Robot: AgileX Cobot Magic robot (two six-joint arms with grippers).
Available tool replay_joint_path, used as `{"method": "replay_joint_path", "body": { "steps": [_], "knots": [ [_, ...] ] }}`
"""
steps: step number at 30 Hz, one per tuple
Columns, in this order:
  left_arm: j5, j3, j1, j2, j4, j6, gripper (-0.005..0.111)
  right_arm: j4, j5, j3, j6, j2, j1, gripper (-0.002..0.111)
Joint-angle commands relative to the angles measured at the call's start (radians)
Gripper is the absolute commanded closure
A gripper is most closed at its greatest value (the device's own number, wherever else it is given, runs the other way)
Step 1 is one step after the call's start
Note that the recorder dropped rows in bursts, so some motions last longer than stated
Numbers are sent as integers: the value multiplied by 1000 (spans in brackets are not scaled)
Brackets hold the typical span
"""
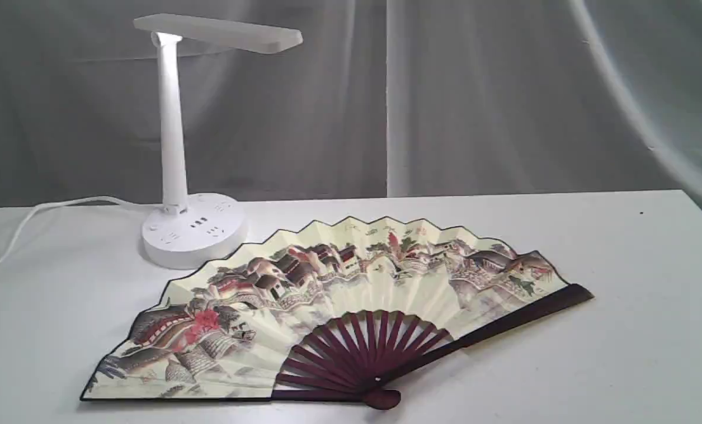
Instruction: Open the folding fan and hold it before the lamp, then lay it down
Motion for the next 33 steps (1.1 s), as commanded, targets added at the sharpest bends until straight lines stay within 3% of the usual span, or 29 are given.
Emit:
{"method": "replay_joint_path", "body": {
  "steps": [1, 11, 18, 29, 33],
  "knots": [
    [-3, 7, 1, -4, 4, -10, 107, -15, -50, 3, -11, -5, 2, 108],
    [-5, 7, 1, -4, 4, -10, 107, 3, -86, 3, -82, -5, 2, 108],
    [-5, 7, 1, -4, 4, -10, 107, -303, -10, 3, -70, -5, 2, 108],
    [-5, 7, 1, -4, 4, -10, 107, -224, 309, 3, 83, -5, 2, 108],
    [-5, 7, 1, -4, 4, -10, 107, -74, 291, 3, 83, -5, 2, 108]
  ]
}}
